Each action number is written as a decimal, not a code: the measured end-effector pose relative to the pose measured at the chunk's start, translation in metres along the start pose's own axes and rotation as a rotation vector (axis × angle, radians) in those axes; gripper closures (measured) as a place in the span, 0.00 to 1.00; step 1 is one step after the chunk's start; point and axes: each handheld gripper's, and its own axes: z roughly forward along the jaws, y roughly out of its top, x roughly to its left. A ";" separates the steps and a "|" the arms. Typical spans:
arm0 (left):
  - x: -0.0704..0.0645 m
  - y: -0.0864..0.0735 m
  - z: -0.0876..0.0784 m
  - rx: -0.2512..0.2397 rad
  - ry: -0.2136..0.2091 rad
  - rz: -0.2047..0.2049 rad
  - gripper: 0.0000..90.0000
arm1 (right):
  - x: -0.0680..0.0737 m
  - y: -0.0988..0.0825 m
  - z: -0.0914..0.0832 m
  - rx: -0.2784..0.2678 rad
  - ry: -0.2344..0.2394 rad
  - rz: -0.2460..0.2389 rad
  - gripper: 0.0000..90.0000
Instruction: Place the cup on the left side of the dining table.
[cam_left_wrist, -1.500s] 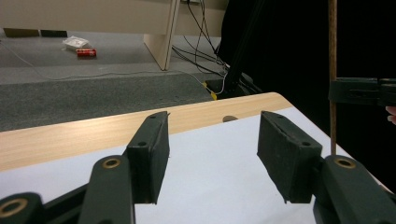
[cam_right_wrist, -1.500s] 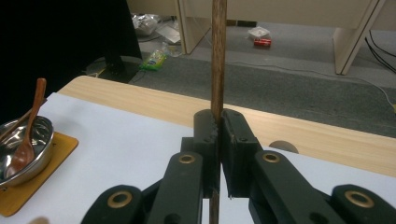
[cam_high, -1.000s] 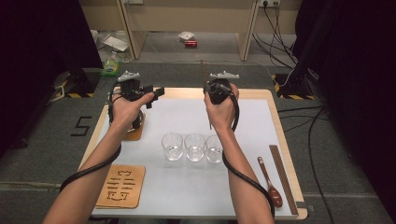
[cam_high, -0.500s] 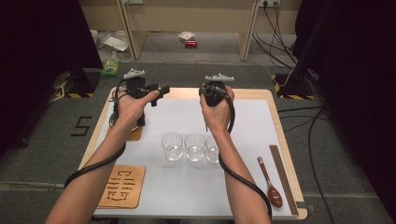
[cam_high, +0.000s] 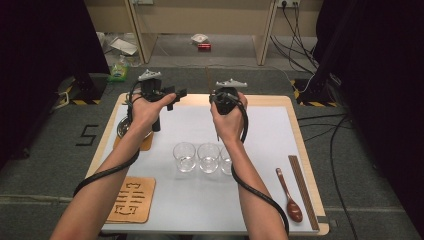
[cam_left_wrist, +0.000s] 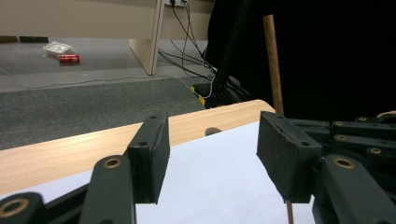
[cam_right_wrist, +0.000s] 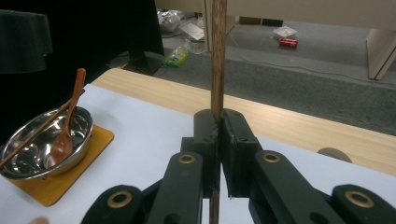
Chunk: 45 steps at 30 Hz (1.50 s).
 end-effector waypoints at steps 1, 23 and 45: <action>-0.001 0.001 0.001 -0.002 -0.002 -0.001 0.48 | 0.000 0.000 0.000 -0.002 0.003 -0.004 0.95; -0.017 0.015 0.024 -0.008 -0.049 0.010 0.50 | 0.012 0.001 0.003 -0.009 0.034 -0.011 0.95; -0.024 0.010 0.047 0.010 -0.085 -0.036 0.66 | 0.019 0.002 0.004 -0.021 0.055 -0.022 0.95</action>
